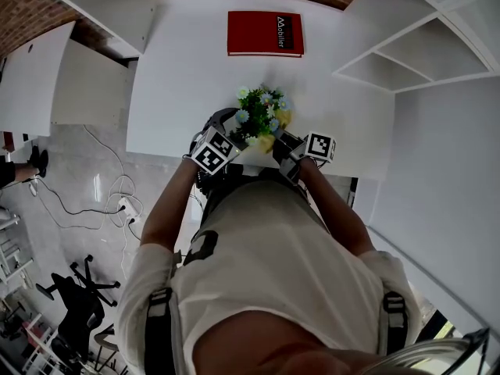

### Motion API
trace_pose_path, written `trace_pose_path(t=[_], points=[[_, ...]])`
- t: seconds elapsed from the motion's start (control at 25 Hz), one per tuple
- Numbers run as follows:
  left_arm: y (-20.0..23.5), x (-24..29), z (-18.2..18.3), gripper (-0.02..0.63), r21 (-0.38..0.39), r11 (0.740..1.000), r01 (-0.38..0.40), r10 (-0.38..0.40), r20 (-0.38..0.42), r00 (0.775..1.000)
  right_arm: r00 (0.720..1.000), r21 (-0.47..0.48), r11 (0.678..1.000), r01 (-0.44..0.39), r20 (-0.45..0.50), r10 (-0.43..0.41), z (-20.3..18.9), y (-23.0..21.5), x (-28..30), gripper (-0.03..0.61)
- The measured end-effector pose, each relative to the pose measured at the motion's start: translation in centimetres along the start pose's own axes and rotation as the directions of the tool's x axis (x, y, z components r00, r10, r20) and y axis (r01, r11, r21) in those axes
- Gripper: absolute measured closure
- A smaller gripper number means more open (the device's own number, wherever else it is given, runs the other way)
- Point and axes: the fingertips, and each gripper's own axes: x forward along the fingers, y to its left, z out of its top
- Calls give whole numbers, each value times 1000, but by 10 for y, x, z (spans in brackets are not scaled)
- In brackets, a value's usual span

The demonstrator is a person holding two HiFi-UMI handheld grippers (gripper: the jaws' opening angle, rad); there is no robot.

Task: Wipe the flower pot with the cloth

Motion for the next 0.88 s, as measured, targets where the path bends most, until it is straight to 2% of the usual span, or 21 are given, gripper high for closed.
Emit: trace_pose_path(t=[0.32,0.48,0.6,0.8,0.88], points=[[-13,-15,-6,250,-91,995,-44,45,16,999,996,52,997,58,62,-61,-17,-19,-4,486],[-19,-20,-15,252,-112,992,-65,65,-4,998,998,17,999,45,50,-45,-23,-16,-3,487],[-21,-21,-16,252,-124,989,-82,83,0,997,998,26,998,50,43,-51,-28,-20,-3,486],[-23,-19,-17,252,-134,986,-95,96,6,995,993,27,992,119,-5,-119,-41,-31,-4,491],[-21,-19,-19,252,-157,983,-91,93,6,996,995,15,994,104,-8,-104,-39,-32,-1,488]])
